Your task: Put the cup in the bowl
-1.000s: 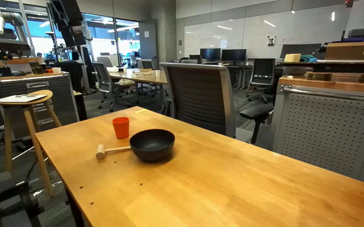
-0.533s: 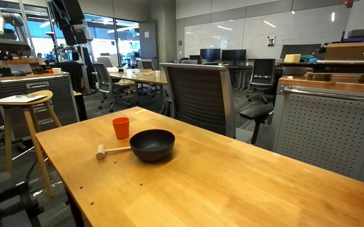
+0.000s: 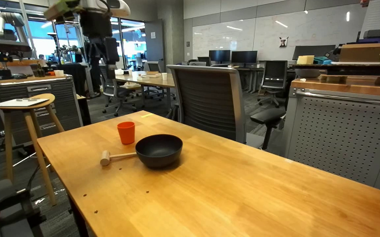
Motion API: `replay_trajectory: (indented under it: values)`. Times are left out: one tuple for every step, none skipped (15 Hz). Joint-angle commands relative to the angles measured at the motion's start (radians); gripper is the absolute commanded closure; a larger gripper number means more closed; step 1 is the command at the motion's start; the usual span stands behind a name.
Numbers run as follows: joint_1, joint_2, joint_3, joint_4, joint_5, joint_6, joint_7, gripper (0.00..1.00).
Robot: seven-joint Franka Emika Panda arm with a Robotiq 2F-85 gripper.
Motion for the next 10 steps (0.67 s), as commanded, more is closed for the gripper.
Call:
replay_trajectory:
  values:
    - [0.036,0.26,0.009,0.208,-0.025,-0.01,-0.024,0.0]
    - [0.049,0.323,0.011,0.254,-0.025,-0.008,-0.03,0.0]
    - [0.061,0.386,0.013,0.303,-0.029,-0.009,-0.036,0.0]
    - [0.076,0.451,0.014,0.356,-0.035,-0.019,-0.037,0.0]
    - [0.09,0.515,0.015,0.408,-0.036,-0.028,-0.044,0.0]
    - [0.105,0.58,0.015,0.461,-0.044,-0.036,-0.043,0.0]
    - [0.12,0.641,0.014,0.513,-0.049,-0.044,-0.053,0.0]
    - [0.133,0.699,0.01,0.562,-0.052,-0.052,-0.059,0.0]
    - [0.143,0.754,0.007,0.611,-0.049,-0.063,-0.069,0.0]
    - [0.154,0.805,0.001,0.658,-0.057,-0.077,-0.068,0.0]
